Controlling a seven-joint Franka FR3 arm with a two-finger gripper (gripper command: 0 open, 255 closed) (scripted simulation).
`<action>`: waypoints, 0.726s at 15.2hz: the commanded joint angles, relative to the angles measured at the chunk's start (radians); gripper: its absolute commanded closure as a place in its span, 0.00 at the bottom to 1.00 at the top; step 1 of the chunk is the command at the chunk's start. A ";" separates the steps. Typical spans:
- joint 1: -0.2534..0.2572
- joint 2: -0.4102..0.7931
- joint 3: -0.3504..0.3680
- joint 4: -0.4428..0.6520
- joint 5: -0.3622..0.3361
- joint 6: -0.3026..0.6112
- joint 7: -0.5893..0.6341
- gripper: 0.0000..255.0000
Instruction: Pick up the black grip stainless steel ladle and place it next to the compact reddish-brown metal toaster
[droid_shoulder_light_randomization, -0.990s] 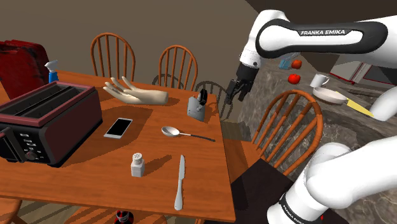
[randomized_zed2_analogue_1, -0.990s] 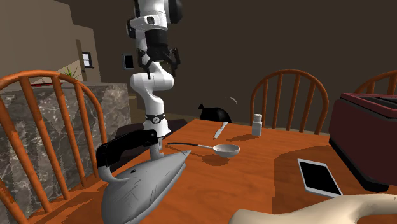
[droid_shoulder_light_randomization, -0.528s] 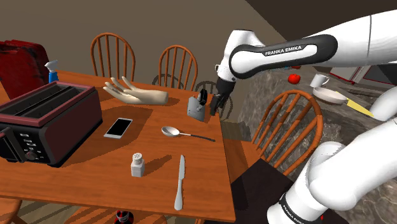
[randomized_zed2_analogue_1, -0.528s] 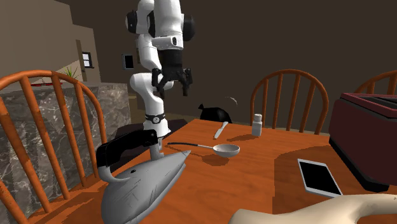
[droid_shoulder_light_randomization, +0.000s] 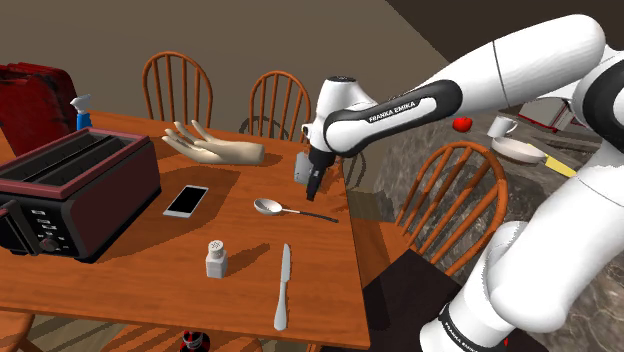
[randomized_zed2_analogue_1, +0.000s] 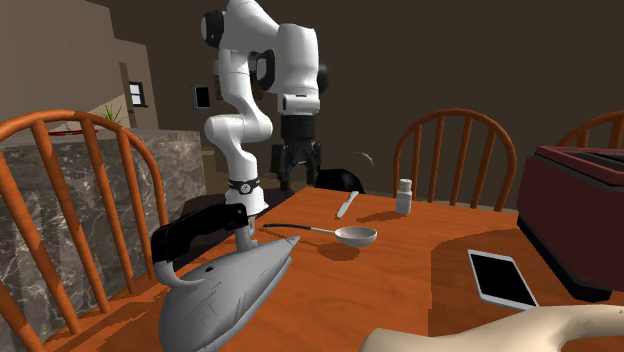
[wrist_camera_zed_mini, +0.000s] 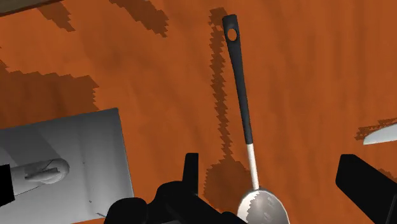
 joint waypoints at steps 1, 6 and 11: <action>0.013 0.071 0.011 0.012 -0.023 0.063 -0.041 0.00; 0.031 0.184 0.029 0.038 -0.069 0.154 -0.091 0.00; 0.028 0.238 0.025 0.028 -0.079 0.217 -0.084 0.00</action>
